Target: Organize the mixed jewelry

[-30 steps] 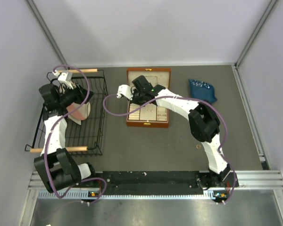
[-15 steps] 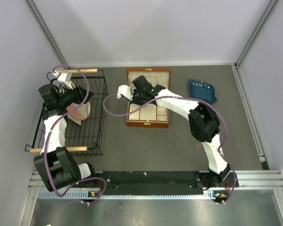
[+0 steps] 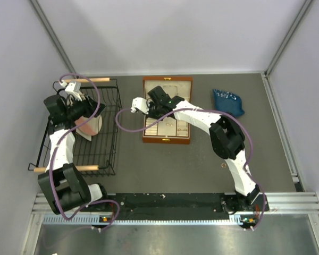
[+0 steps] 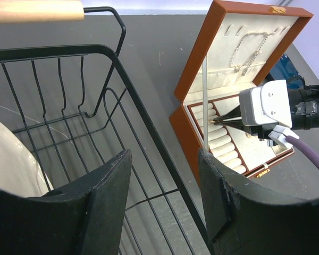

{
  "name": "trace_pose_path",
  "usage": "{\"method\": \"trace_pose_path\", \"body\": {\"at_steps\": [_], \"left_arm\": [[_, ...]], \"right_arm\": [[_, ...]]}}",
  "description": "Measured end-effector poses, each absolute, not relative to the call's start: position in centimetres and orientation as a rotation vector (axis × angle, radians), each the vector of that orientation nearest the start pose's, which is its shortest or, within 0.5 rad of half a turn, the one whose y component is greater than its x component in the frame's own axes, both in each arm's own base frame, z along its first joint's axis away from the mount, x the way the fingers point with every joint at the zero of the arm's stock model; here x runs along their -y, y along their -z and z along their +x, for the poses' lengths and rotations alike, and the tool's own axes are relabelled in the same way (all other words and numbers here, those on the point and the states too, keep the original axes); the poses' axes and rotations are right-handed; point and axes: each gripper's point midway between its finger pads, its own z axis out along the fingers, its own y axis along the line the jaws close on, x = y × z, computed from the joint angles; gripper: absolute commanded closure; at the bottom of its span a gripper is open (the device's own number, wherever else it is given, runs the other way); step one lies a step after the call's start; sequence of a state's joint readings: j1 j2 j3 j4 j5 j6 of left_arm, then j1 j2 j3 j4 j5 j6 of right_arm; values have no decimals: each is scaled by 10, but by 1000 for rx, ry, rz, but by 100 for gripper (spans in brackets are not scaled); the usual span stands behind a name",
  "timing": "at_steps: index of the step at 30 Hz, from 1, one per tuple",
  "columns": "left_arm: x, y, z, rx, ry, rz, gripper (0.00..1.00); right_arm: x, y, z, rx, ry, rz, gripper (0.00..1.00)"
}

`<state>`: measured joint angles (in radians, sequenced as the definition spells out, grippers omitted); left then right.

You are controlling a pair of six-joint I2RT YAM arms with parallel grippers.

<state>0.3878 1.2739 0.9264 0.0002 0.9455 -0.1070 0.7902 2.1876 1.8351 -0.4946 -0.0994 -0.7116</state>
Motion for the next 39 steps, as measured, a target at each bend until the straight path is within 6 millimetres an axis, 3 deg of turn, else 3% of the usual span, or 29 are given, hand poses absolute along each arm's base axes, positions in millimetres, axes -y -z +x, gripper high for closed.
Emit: {"method": "trace_pose_path", "body": {"at_steps": [13,24,32,39], "left_arm": [[4,-241,371,-1817,706,177,43],[2,-242,373,-1818,728,151,43],[0,-246,378,-1810,742,148,43],[-2,-244,378,-1813,747,142,43]], "right_arm": [[-395,-93,405,-1732,-157,-1685,100],[-384,-116,388,-1737,-183,-1717,100],[-378,-109,373,-1762,-224,-1785,100],[-385,-105,377,-1765,-244,-1796,100]]}}
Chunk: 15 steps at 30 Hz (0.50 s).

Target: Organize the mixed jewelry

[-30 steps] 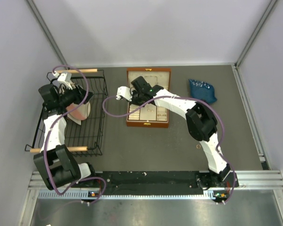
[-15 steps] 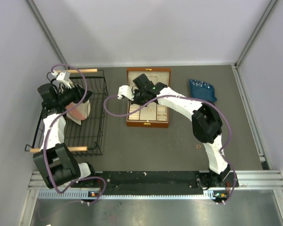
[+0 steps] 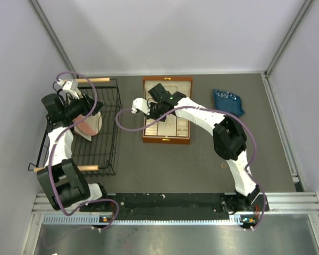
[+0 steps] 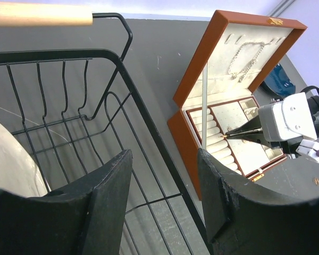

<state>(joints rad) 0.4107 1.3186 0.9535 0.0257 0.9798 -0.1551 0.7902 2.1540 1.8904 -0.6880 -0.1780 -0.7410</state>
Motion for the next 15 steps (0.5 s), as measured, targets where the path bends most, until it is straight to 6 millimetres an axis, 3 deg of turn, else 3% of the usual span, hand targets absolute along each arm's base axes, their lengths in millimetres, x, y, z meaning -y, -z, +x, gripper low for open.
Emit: {"method": "trace_pose_path", "body": {"at_steps": [15], "left_arm": [[-5,-238,381,-1820,757,133,44]], "right_arm": [[-392,-96,380,-1769,-265,-1807,100]]}}
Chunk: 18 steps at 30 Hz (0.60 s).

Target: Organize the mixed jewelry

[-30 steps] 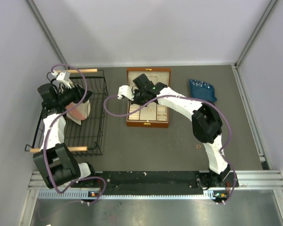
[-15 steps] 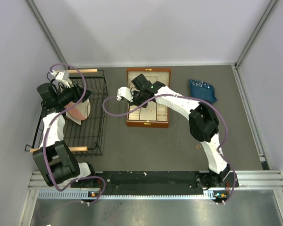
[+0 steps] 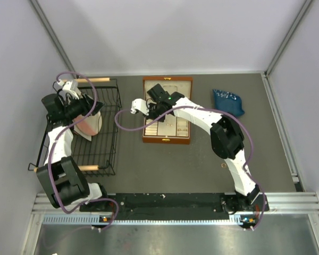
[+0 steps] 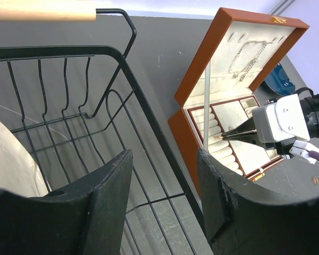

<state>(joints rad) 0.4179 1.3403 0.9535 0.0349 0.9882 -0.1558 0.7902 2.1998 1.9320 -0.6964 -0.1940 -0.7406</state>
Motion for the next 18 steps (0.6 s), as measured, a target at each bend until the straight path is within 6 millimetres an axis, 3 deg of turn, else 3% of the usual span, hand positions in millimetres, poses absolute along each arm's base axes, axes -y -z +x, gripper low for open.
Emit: {"method": "trace_pose_path", "body": {"at_steps": [18], "left_arm": [[-4,-235,382,-1822,779,138,44]], "right_arm": [[-395,-96,377,-1769,-291,-1803,100]]}}
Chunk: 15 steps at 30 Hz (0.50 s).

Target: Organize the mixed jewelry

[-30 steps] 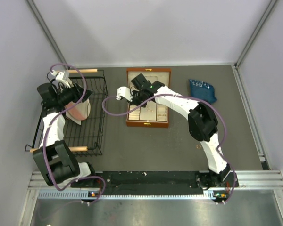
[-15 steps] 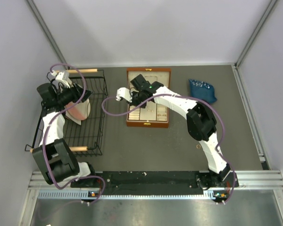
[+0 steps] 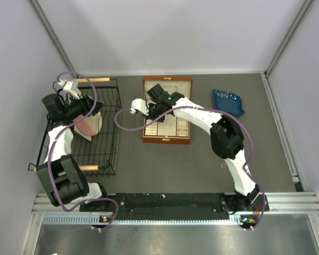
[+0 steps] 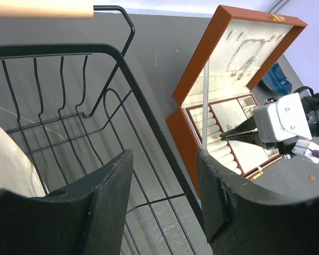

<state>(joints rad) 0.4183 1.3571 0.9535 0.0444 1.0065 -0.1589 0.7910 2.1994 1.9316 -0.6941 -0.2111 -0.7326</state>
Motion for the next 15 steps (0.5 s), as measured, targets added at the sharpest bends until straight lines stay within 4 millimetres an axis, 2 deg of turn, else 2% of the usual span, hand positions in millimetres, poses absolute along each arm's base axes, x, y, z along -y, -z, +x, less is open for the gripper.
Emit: {"method": "trace_pose_path", "body": {"at_steps": [15], "left_arm": [[-4,-232,383,-1827,783,134,44]], "right_arm": [[-398,-93,370,-1759,-308,-1820,100]]}}
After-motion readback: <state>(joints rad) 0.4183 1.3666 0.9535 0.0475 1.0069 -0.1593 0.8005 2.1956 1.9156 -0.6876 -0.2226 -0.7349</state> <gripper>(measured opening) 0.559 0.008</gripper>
